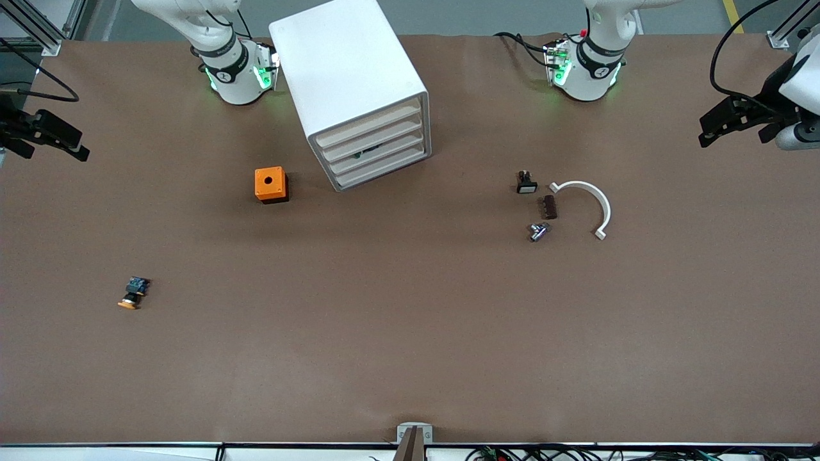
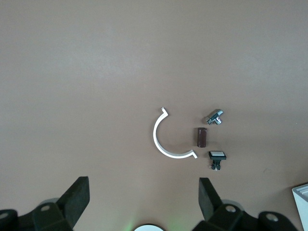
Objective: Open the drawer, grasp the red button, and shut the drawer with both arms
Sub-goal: 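Reach the left gripper toward the white cabinet's drawer handle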
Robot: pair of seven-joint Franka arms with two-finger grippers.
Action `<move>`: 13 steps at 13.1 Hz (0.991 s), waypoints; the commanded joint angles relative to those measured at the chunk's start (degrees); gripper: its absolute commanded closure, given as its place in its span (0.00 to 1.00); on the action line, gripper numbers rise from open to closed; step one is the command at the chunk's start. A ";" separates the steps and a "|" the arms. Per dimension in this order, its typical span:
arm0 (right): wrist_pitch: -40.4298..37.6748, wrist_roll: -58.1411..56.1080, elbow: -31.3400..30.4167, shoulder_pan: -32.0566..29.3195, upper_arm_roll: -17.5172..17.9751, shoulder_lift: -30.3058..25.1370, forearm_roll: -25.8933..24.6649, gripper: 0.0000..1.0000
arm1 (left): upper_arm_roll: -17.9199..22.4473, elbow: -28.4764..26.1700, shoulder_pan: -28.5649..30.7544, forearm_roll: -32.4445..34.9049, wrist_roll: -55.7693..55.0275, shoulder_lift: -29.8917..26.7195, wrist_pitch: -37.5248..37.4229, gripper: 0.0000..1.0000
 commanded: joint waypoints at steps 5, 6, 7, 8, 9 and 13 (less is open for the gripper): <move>0.45 -0.33 -1.27 0.84 -0.48 -1.39 0.60 0.00 | -0.22 3.12 0.38 0.46 0.26 1.71 -2.04 0.00; 0.45 -0.33 -1.27 0.84 -0.48 -1.39 0.60 0.00 | -0.22 3.83 0.38 0.47 0.35 3.20 -2.04 0.00; 0.45 -0.33 -1.27 0.84 -0.48 -1.39 0.60 0.00 | -0.31 3.66 0.47 0.29 0.70 3.74 -2.04 0.00; 0.45 -0.33 -1.27 0.84 -0.48 -1.39 0.60 0.00 | -0.31 3.49 0.38 0.29 0.61 5.14 -2.04 0.00; 0.45 -0.33 -1.27 0.75 -0.48 -1.39 0.60 0.00 | -0.31 3.40 0.38 0.12 0.35 6.54 -2.13 0.00; 0.45 -0.33 -1.27 0.84 -0.48 -1.39 0.51 0.00 | -0.75 3.84 -0.32 -4.00 -7.27 12.95 -0.12 0.00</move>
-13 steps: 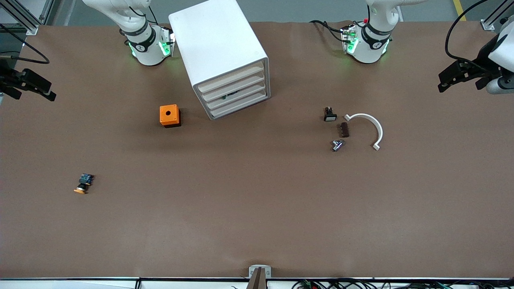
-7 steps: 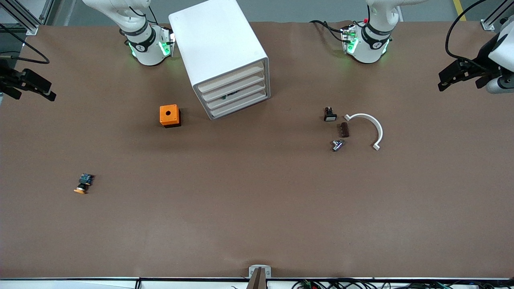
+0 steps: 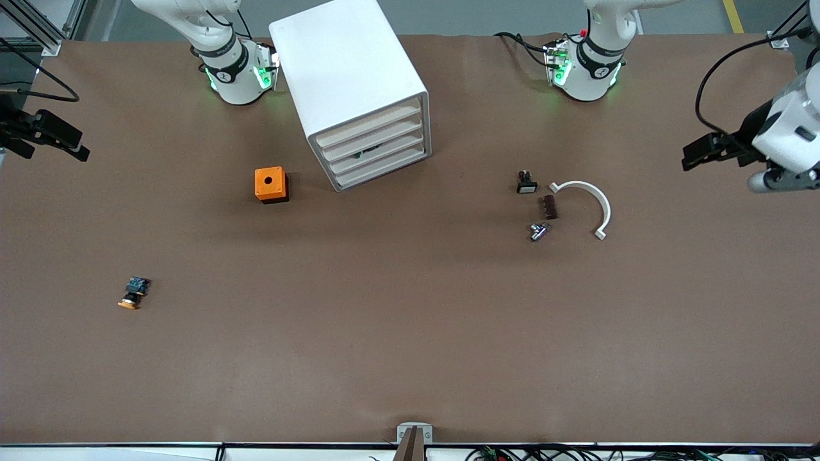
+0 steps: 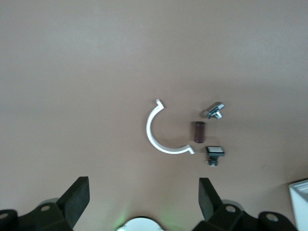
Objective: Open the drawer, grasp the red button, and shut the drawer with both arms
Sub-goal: 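Reach the left gripper toward the white cabinet's drawer handle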
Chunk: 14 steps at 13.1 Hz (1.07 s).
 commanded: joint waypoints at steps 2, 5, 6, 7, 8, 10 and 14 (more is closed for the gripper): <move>0.43 -0.32 -1.25 0.72 -0.48 -1.39 0.51 0.00 | -1.22 2.20 -1.56 -3.36 -13.84 7.27 1.30 0.00; 0.43 -0.32 -1.25 0.72 -0.48 -1.39 0.42 0.00 | -1.31 2.37 -5.68 -5.64 -23.71 11.59 2.18 0.00; 0.43 -0.32 -1.25 0.72 -0.48 -1.39 0.42 0.00 | -1.22 2.46 -7.00 -6.52 -27.05 12.82 2.27 0.00; 0.52 -0.41 -1.25 0.72 -0.48 -1.39 0.42 0.00 | -1.31 3.24 -7.89 -7.66 -30.56 14.57 2.27 0.00; 0.43 -0.50 -1.25 0.72 -0.48 -1.39 0.42 0.00 | -1.31 3.95 -9.29 -9.94 -33.56 16.24 2.36 0.00; 0.52 -3.38 -1.25 0.55 -0.57 -1.39 0.42 0.00 | -1.31 4.13 -11.75 -12.24 -39.53 19.23 2.36 0.00; 0.69 -4.10 -1.25 0.46 -0.75 -1.39 0.42 0.00 | -1.66 8.08 -16.85 -13.56 -57.98 26.44 2.36 0.00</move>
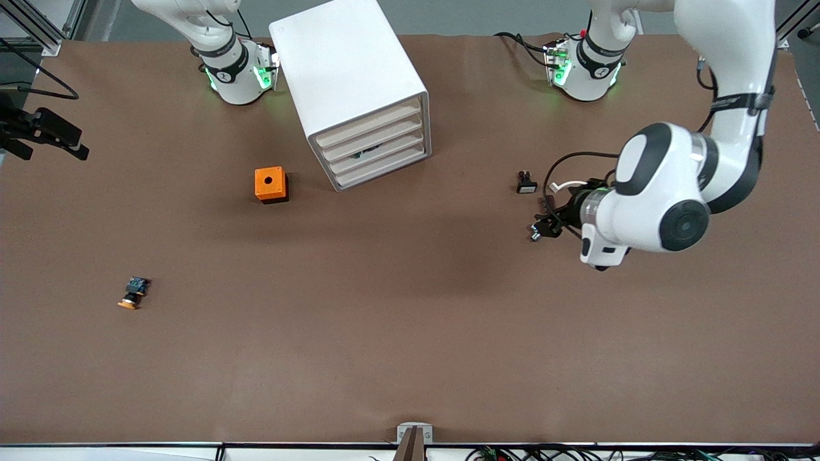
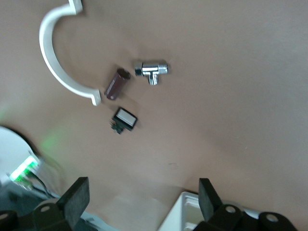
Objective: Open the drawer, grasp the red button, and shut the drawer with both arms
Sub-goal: 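Grasp the drawer handle with the left gripper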
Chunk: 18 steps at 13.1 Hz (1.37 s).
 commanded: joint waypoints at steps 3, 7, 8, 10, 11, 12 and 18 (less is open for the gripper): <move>0.60 -0.76 -1.23 0.53 -0.54 -1.38 0.51 0.00 | -0.11 6.08 -7.39 -1.48 -25.18 8.53 -0.88 0.00; 0.51 -0.06 -1.23 0.62 -0.36 -1.38 0.60 0.00 | -0.11 6.09 -10.66 -8.49 -42.19 12.41 -0.88 0.00; 0.51 -0.06 -1.23 0.62 -0.36 -1.38 0.60 0.00 | -0.11 5.83 -11.01 -11.65 -43.69 12.93 -0.97 0.00; 0.51 0.21 -1.23 0.71 -0.36 -1.38 0.69 0.00 | -0.11 5.91 -11.01 -22.69 -51.48 15.47 -1.06 0.00; 0.42 0.21 -1.23 0.71 -0.36 -1.38 0.69 0.00 | -0.11 5.91 -11.10 -26.58 -55.10 16.53 -1.06 0.00; 0.42 0.30 -1.23 0.71 -0.36 -1.38 0.69 0.00 | -0.11 5.91 -11.97 -28.53 -57.92 17.32 -1.06 0.00; 0.51 0.21 -1.23 0.71 -0.28 -1.38 0.60 0.00 | -0.11 6.00 -17.16 -39.97 -67.78 21.55 -1.06 0.43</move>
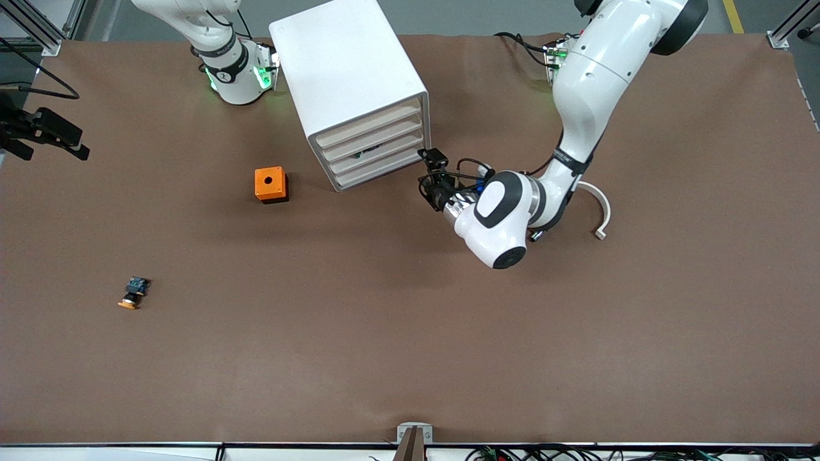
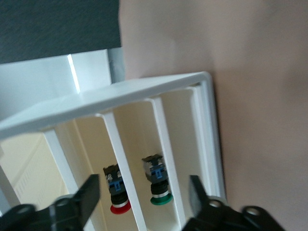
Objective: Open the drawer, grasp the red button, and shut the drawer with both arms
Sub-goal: 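Grasp the drawer handle with the left gripper, then pull the drawer open with the left gripper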
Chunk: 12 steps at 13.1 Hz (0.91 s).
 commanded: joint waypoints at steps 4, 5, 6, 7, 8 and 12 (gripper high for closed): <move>0.55 0.29 -1.14 0.71 -0.40 -1.38 0.53 0.00 | 0.28 1.59 -4.16 -5.19 -7.24 2.46 -1.15 0.50; 0.55 0.29 -1.14 0.71 -0.40 -1.38 0.53 0.00 | 0.28 1.59 -4.51 -5.98 -7.94 2.46 -1.15 0.50; 0.55 0.29 -1.14 0.71 -0.40 -1.29 0.53 0.00 | 0.28 1.59 -5.30 -7.38 -7.95 2.63 -1.15 0.49; 0.55 0.29 -1.14 0.71 -0.40 -1.29 0.53 0.00 | 0.28 1.59 -6.09 -7.92 -8.04 3.33 -1.15 0.49; 0.55 0.20 -1.14 0.71 -0.40 -1.29 0.53 0.00 | 0.28 1.59 -7.23 -8.01 -8.04 3.51 -1.15 0.50; 0.64 0.20 -0.96 0.71 -0.40 -1.21 0.53 0.00 | 0.28 1.59 -9.44 -8.18 -9.52 4.39 -1.15 0.94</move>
